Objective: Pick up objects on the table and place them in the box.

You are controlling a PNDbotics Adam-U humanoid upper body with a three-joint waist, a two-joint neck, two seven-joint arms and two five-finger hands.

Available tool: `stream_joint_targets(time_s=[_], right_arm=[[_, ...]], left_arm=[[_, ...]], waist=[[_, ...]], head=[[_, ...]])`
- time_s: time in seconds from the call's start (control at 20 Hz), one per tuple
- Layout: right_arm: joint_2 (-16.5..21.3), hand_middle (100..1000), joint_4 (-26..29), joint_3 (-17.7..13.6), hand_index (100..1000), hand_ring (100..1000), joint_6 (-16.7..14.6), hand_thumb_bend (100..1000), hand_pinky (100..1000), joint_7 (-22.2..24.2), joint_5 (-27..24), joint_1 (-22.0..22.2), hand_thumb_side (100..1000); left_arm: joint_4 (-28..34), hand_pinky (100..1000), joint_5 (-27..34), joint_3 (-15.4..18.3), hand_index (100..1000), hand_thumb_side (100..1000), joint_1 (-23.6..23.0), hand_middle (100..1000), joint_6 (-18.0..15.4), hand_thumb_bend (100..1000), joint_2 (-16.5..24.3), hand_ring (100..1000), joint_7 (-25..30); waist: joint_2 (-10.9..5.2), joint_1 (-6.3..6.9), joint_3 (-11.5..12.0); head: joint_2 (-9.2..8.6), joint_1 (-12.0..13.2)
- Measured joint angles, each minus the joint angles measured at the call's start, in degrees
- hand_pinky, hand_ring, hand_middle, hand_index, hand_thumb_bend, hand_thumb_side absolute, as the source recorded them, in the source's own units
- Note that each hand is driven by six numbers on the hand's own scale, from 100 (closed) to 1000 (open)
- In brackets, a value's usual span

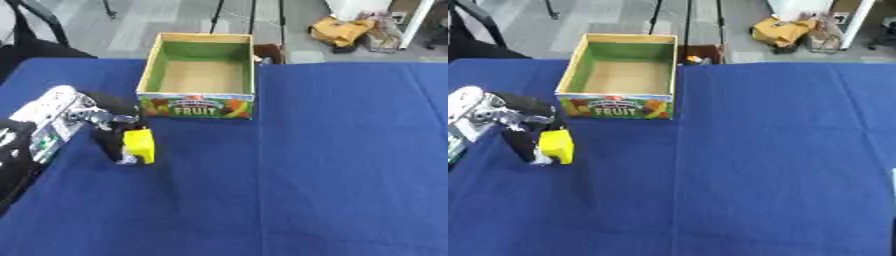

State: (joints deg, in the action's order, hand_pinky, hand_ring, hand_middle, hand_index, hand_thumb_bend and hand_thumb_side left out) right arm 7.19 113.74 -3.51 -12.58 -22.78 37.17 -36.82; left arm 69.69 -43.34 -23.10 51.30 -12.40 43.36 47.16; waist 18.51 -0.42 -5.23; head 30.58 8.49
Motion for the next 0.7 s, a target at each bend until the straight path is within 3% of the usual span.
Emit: stream_joint_targets(time_s=[0.3,0.7], right_arm=[[-0.1,620,0.0,0.0,850,848,0.1,100,754,-0.1,0.0,0.0,916],[-0.4,621,0.0,0.0,850,849,0.0,100,755,-0.2,0.0,0.0,914]], left_arm=[[-0.3,501,-0.2,0.0,647,527,0.0,468,0.9,153,0.0,530,-0.9],[-0.3,491,-0.6,0.0,634,528,0.0,454,2.2,121,0.0,517,-2.2]], waist=[[0.0,-0.02,0.0],[-0.3,-0.02,0.1]], head=[[-0.01,0.0],[-0.01,0.0]])
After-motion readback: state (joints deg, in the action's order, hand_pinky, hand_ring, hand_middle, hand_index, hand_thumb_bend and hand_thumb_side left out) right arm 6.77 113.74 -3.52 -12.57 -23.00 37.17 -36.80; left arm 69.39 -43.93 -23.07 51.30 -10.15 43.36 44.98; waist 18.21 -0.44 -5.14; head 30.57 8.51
